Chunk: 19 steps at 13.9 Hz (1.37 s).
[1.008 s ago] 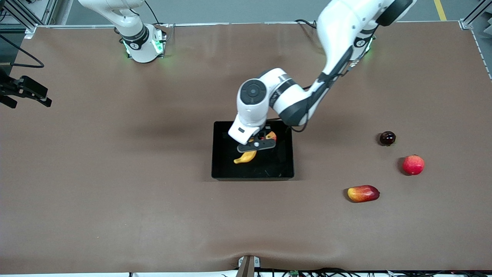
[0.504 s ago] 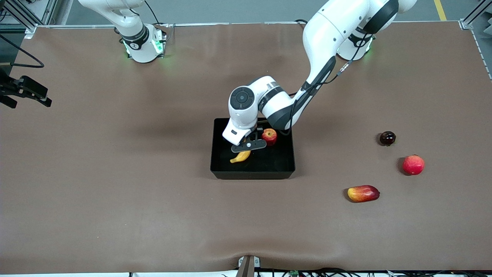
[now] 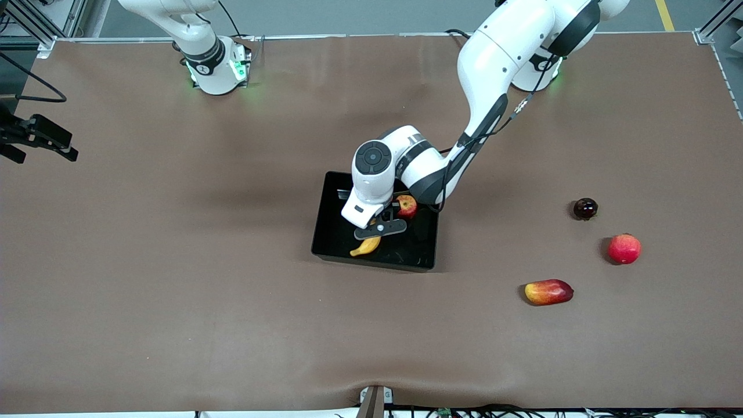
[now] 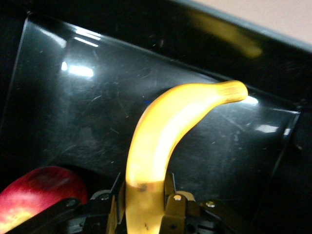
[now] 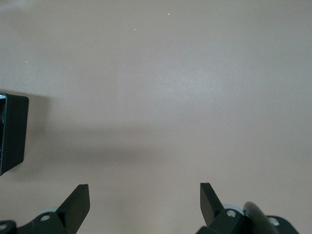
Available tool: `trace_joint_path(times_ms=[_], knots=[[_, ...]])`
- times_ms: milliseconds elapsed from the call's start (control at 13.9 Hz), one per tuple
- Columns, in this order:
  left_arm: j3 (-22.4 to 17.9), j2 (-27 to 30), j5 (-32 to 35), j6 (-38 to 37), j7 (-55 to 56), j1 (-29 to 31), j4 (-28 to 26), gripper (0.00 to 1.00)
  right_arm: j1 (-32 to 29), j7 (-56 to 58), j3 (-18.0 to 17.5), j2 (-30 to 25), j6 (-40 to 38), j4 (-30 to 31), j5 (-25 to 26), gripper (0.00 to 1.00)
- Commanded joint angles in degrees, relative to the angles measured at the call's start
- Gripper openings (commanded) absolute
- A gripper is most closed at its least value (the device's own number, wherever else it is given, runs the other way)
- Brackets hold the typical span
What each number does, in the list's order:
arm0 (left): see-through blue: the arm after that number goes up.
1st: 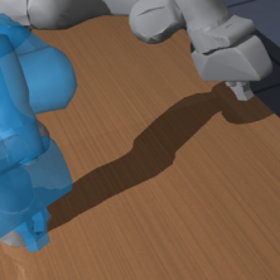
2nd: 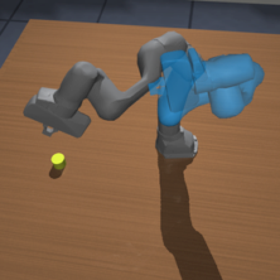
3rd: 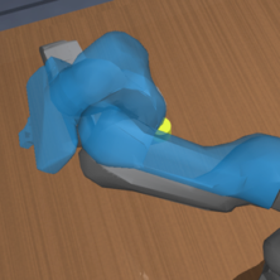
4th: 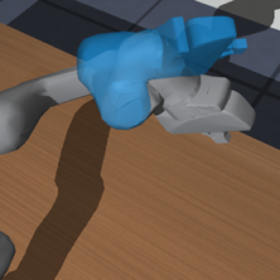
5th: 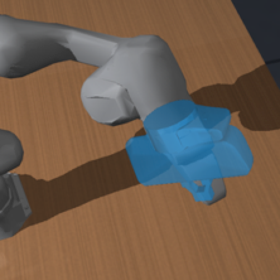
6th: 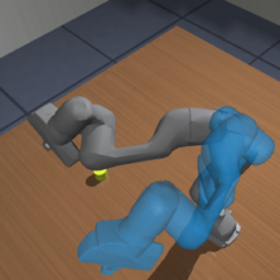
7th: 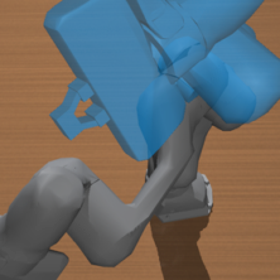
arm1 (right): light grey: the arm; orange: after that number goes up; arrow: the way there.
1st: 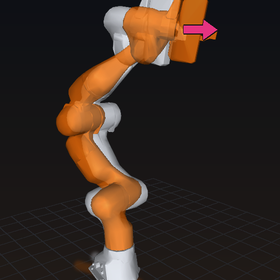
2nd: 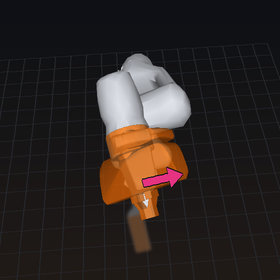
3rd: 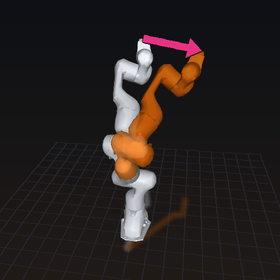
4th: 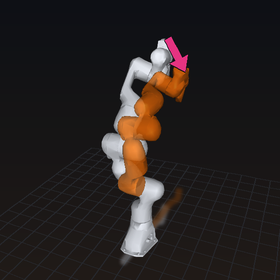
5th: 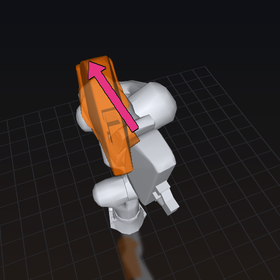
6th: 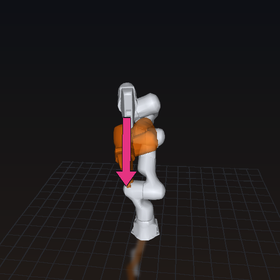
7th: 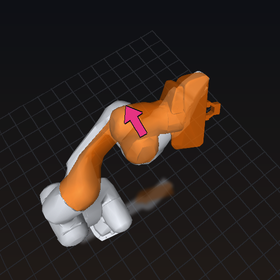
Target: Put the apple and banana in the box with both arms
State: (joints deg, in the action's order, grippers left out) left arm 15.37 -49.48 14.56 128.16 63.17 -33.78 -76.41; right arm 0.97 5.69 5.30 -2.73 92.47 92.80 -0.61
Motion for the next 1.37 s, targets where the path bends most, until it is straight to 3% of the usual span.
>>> trace_joint_path(times_ms=[0, 144, 216, 288, 360, 504, 648, 936, 1295], knots=[[-0.5, -1.5, 0.1, 2.6, 0.8, -0.9, 1.1, 0.00, -0.4, 0.4, -0.2, 0.5, -0.2, -0.6, 1.0, 1.00], [-1.7, -2.1, 0.2, 3.7, 0.4, -1.2, 1.0, 0.00, -0.4, 0.3, -0.2, 0.5, -0.2, -0.7, 1.0, 1.00], [-2.1, -2.2, 0.2, 4.3, 0.2, -1.6, 1.0, 0.11, -0.4, 0.4, -0.2, 0.6, -0.2, -0.7, 1.0, 1.00], [-2.7, -2.1, 0.3, 4.6, 0.2, -1.7, 1.0, 0.79, -0.3, 0.3, -0.2, 0.6, -0.2, -0.8, 1.0, 1.00], [-3.1, -1.7, 1.2, 4.6, -0.1, -1.8, 1.0, 1.00, -0.4, 0.4, -0.2, 0.6, -0.2, -0.8, 1.0, 1.00], [-3.0, 1.1, 3.7, 3.4, -0.4, -1.2, 0.9, 1.00, -0.4, 0.4, -0.2, 0.6, -0.3, -0.9, 1.0, 1.00], [-3.0, 5.3, 3.9, -2.4, -0.8, 0.9, 0.9, 1.00, -0.4, 0.5, -0.2, 0.9, -0.3, -1.2, 1.0, 1.00], [-2.4, 16.3, 0.0, -14.9, -11.1, 9.1, 0.7, 1.00, -0.3, 0.5, -0.2, 1.4, -0.3, -2.0, 1.0, 1.00], [-2.4, 24.3, -1.1, -28.1, -22.2, 17.6, 0.5, 1.00, 0.2, 0.0, -0.2, 1.4, -0.3, -2.0, 1.0, 1.00]])
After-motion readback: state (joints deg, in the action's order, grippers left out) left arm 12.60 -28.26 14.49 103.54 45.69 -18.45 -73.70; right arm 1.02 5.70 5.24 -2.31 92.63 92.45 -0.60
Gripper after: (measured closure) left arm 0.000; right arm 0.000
